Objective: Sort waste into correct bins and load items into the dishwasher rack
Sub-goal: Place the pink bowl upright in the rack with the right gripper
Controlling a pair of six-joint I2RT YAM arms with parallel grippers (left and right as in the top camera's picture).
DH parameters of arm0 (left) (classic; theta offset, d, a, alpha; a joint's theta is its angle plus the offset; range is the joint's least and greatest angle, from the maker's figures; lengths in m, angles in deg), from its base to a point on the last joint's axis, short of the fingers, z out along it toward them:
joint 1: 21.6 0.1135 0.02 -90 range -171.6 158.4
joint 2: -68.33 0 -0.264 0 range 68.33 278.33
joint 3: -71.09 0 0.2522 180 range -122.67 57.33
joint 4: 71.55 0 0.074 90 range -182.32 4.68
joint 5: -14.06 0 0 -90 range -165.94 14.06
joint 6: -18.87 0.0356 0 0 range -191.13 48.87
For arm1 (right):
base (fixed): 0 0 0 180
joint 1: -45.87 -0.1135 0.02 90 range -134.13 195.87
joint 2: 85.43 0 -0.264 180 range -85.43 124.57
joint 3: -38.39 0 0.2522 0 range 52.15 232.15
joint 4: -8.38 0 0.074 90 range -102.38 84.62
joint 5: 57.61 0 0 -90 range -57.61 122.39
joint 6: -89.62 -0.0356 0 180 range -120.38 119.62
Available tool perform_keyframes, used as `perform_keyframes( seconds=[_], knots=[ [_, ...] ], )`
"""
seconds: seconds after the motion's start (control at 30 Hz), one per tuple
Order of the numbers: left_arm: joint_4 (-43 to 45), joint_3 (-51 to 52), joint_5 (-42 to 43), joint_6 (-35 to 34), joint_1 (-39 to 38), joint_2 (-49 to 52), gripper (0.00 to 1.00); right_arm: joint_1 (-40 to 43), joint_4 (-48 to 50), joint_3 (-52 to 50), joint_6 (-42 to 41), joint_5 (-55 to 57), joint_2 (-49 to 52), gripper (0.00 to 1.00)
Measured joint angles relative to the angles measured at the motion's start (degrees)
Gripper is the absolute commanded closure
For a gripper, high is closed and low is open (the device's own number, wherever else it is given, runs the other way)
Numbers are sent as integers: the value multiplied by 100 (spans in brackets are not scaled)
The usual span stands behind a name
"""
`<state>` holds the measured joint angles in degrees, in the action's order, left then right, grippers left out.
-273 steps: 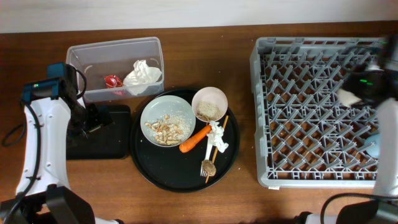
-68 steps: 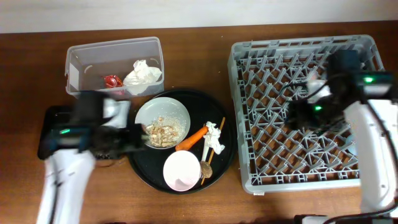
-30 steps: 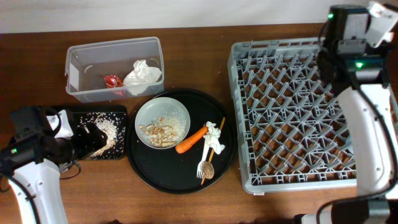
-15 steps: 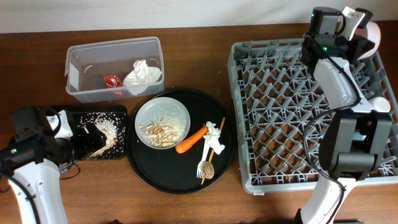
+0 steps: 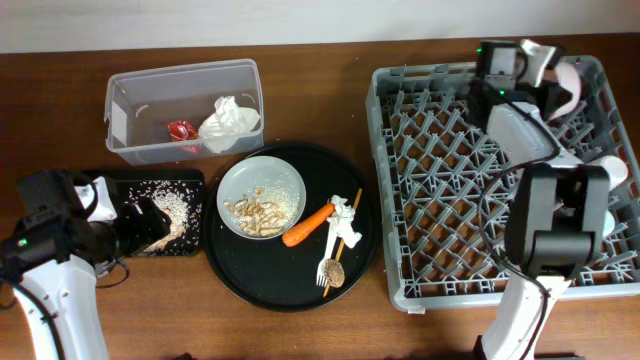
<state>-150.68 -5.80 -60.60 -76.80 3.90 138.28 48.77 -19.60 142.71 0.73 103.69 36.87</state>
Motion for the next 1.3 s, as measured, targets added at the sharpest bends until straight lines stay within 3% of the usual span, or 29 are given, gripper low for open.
perform_keyframes(
  seconds=[0.17, 0.23, 0.3, 0.4, 0.5, 0.63, 0.7, 0.73, 0.87, 1.0, 1.13, 1.3],
  knots=[
    [9, 0, 0, 0, 0, 0, 6, -638, -584, -81, 46, -24, 2, 62],
    [13, 0, 2, 0, 0, 0, 6, -785, -925, -87, 42, -96, 2, 59],
    [39, 0, 4, 0, -2, 0, 6, -831, -1189, -92, 4, -157, 2, 43],
    [46, 0, 4, 0, 0, 0, 6, -960, -1696, -136, -334, -389, -205, 36],
    [46, 0, 4, 0, 0, 0, 6, -911, -1790, -142, -505, -636, -929, 35],
    [46, 0, 4, 0, 0, 0, 6, -575, -2118, -140, -557, -968, -1060, 38],
    [39, 0, 4, 0, 0, 0, 6, -363, -1908, -144, -564, -1419, -1060, 75],
    [39, 0, 4, 0, 0, 0, 6, -221, -1834, -144, -588, -1668, -1060, 76],
    [39, 0, 4, 0, 0, 0, 6, 44, -1663, -144, -608, -2328, -1062, 74],
    [42, 0, 4, 0, 0, 0, 6, 55, -1497, -144, -632, -2559, -1110, 61],
    [20, 0, 4, 0, 0, 0, 6, 63, -852, -90, -656, -3687, -1211, 58],
    [15, 0, 4, 0, 0, 0, 6, -11, -1672, -66, -575, -4553, -1222, 53]
  ],
)
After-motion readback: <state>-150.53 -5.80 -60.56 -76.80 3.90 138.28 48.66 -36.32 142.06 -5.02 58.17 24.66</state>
